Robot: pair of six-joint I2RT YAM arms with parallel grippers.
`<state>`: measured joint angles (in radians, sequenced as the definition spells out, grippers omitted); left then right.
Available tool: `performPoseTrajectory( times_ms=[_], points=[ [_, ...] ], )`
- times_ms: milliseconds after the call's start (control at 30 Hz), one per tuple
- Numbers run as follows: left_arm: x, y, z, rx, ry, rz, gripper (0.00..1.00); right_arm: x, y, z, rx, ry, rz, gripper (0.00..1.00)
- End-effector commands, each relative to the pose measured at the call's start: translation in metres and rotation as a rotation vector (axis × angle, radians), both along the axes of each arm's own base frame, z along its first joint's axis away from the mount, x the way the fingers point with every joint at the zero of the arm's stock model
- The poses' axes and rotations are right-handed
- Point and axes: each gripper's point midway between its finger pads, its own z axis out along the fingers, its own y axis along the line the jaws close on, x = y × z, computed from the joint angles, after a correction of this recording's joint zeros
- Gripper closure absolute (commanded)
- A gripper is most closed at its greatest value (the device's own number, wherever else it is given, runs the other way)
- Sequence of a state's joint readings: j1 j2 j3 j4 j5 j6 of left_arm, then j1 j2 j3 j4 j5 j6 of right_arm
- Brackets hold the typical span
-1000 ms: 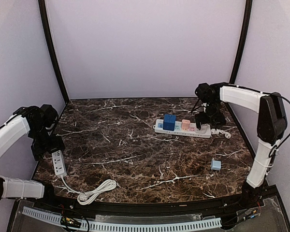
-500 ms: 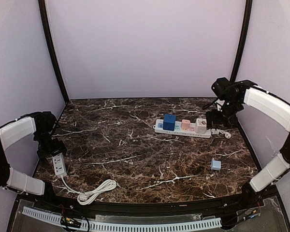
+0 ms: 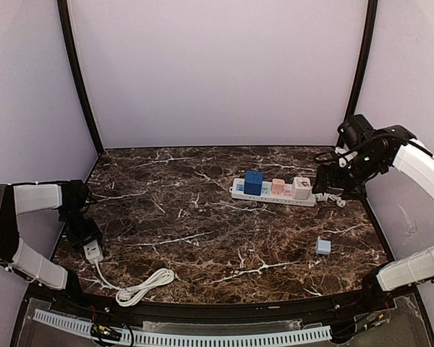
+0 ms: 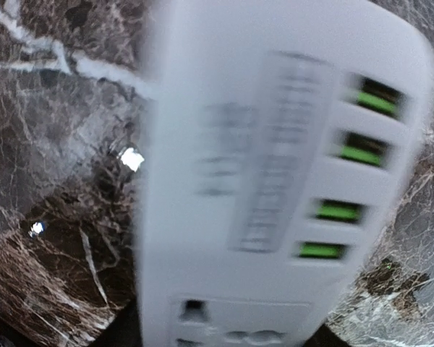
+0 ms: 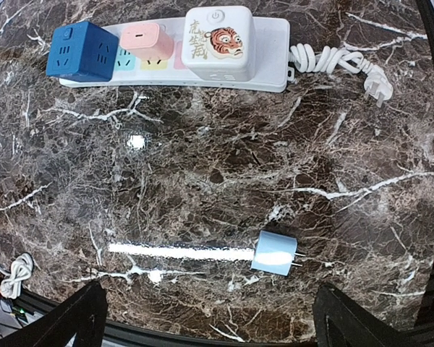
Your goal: Insert the plug
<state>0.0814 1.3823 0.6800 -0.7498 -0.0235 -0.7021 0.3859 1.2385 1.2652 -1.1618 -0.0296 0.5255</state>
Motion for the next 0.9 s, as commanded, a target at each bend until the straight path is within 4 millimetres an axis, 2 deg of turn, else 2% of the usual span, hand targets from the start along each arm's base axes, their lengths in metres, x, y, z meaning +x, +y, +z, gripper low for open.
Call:
performPoseTrajectory(
  times_ms=[0,33,100,267,467,767,867],
  points=[
    [0.006,-0.002,-0.008,-0.015,-0.052,-0.01,0.51,-0.016,-0.002,-0.008,0.022,0.052,-0.013,0.01],
    [0.005,-0.002,-0.008,-0.015,-0.055,-0.019,0.57,-0.019,-0.003,-0.01,0.02,0.056,-0.015,0.01],
    [0.005,-0.007,-0.009,-0.041,-0.069,-0.029,0.64,-0.024,-0.004,-0.015,0.019,0.068,-0.017,0.01],
    [0.014,-0.021,-0.004,-0.054,-0.103,-0.099,0.71,-0.031,-0.004,-0.026,0.023,0.097,-0.021,0.01],
    [0.039,-0.066,0.015,-0.048,-0.169,-0.351,0.72,-0.031,-0.002,-0.028,0.037,0.098,-0.017,0.01],
    [0.058,-0.142,0.03,-0.066,-0.197,-0.71,0.72,-0.039,-0.006,-0.03,0.039,0.094,-0.019,0.01],
    [0.071,-0.168,0.036,-0.054,-0.205,-0.819,0.72,-0.041,-0.007,-0.03,0.041,0.089,-0.025,0.01]
  ],
)
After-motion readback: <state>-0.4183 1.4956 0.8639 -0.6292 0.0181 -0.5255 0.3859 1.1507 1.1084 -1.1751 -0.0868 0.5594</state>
